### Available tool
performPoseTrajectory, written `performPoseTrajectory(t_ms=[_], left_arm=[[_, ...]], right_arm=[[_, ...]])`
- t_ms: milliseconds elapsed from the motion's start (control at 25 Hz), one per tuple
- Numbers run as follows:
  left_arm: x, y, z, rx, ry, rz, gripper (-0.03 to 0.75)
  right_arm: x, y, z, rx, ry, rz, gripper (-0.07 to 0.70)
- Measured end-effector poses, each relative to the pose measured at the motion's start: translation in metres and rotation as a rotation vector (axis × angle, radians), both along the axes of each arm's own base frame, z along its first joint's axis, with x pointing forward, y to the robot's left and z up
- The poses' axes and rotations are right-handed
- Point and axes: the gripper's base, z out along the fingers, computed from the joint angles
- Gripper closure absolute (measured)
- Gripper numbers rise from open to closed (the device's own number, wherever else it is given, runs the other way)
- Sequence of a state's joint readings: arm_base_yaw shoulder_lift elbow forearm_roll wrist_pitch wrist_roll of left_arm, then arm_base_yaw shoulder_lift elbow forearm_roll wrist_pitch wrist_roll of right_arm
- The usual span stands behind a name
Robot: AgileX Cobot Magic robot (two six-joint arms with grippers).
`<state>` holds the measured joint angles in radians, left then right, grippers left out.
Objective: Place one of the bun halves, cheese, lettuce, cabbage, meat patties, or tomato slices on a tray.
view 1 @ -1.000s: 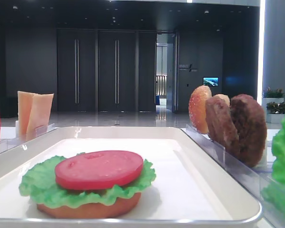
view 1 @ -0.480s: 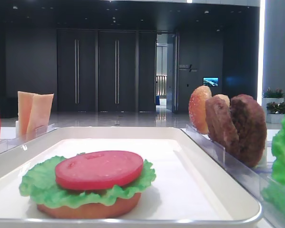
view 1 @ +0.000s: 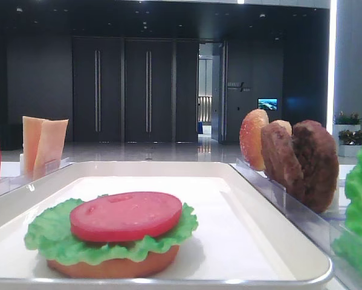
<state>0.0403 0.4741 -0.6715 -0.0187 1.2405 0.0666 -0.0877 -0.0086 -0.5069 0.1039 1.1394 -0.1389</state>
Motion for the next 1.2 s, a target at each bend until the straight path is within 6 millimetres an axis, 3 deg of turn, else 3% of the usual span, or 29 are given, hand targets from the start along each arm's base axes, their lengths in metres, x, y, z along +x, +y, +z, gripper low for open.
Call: performPoseTrajectory(t_ms=[360, 640, 880, 1200], left_arm=[[-0.057, -0.003, -0.004, 0.009, -0.29, -0.001, 0.304], [-0.082, -0.004, -0.007, 0.025, -0.438, -0.011, 0.304], [-0.071, -0.003, -0.033, 0.035, -0.366, -0.025, 0.304], [-0.061, -0.004, -0.037, 0.04, -0.417, -0.043, 0.305]], right_arm=[[0.0, 0.0, 0.0, 0.0, 0.0, 0.0, 0.145], [0.0, 0.0, 0.0, 0.0, 0.0, 0.0, 0.145], [0.0, 0.0, 0.0, 0.0, 0.0, 0.0, 0.145], [0.0, 0.0, 0.0, 0.0, 0.0, 0.0, 0.145]])
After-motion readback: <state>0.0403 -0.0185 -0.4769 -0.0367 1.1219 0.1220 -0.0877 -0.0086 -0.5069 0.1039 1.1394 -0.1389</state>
